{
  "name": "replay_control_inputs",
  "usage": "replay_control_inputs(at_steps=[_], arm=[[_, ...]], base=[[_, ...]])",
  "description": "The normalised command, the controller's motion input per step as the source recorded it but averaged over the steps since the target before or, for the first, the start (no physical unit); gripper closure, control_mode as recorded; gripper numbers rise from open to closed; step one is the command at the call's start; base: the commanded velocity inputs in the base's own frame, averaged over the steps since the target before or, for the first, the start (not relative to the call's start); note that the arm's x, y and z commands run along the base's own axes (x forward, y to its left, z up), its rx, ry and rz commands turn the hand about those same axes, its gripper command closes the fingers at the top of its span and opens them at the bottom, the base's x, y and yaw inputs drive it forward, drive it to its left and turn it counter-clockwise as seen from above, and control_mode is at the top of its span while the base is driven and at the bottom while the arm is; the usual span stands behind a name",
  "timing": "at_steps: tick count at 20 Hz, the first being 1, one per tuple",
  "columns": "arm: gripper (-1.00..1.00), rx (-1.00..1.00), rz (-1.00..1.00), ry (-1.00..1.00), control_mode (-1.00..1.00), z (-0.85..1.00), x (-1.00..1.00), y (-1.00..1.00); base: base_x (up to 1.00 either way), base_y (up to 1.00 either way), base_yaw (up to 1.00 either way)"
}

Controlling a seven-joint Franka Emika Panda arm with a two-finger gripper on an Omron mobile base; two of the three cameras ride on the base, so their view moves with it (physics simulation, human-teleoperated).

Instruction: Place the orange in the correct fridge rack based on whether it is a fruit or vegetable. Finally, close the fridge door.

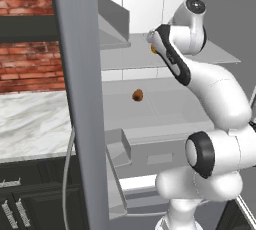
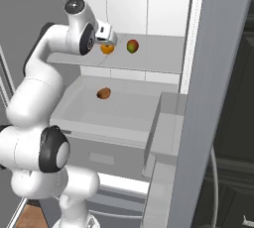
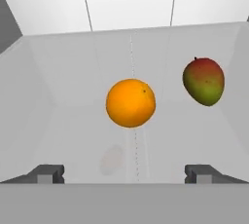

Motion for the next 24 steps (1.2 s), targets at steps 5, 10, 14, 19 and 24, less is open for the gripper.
replay_control_inputs(at_steps=[5, 10, 14, 19, 24], arm=[[-1.0, 0.0, 0.0, 0.16, -1.0, -0.13, -1.0, 0.16], [-1.0, -0.04, 0.0, 0.28, -1.0, -0.61, -0.98, 0.17], [-1.0, -0.09, 0.0, 0.25, -1.0, -0.76, -0.56, 0.03], [-1.0, -0.05, 0.0, 0.07, -1.0, -0.42, -0.16, -0.09], [-1.0, 0.0, 0.0, 0.0, 1.0, 0.0, 0.0, 0.0]], base=[[0.0, 0.0, 0.0], [0.0, 0.0, 0.0], [0.0, 0.0, 0.0], [0.0, 0.0, 0.0], [-0.04, 0.0, 0.0]])
